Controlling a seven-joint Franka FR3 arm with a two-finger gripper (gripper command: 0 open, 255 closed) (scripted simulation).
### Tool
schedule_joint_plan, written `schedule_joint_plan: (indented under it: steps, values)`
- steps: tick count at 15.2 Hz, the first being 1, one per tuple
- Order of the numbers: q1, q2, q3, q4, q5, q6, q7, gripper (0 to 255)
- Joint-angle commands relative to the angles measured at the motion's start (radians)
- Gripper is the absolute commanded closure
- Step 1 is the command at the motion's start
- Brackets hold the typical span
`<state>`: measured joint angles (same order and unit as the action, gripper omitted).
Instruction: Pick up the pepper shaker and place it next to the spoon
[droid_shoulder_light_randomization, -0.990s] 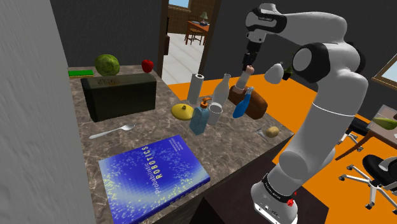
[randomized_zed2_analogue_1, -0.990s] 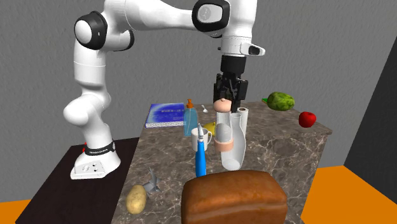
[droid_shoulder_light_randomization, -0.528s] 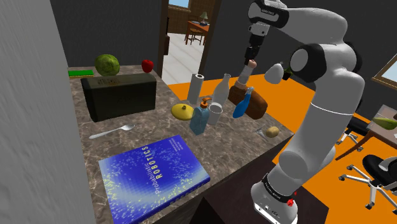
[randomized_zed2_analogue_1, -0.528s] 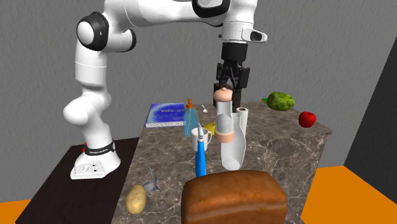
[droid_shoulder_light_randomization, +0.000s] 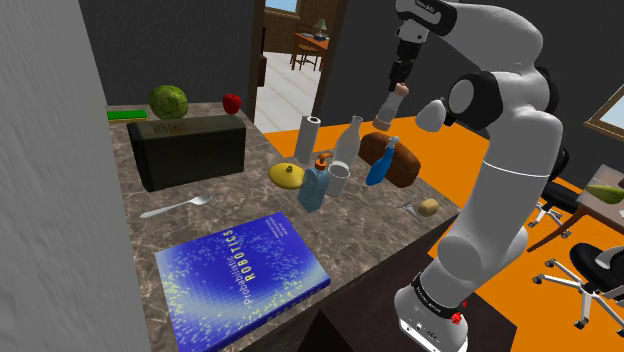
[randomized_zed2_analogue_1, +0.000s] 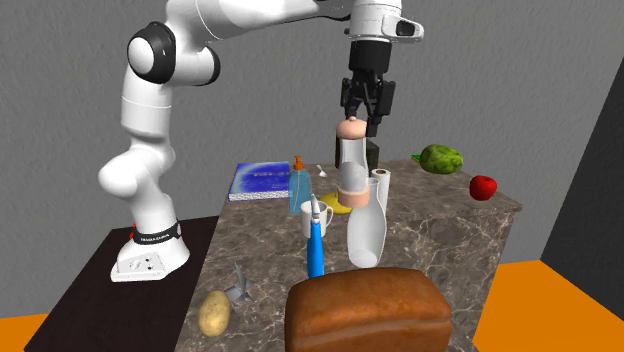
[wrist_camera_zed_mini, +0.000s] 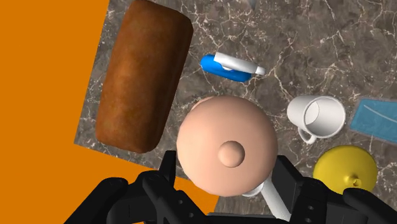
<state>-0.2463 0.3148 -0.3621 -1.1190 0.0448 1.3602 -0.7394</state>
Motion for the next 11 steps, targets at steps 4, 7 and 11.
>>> schedule_joint_plan:
  steps: [4,7,11]
  values:
    - [0.007,0.013,0.005,0.059,0.004,-0.048,0.015,255]
    - [0.072,-0.052,0.027,-0.060,-0.019,0.007,0.089,255]
    - [0.143,-0.109,0.060,-0.174,-0.038,0.063,0.187,255]
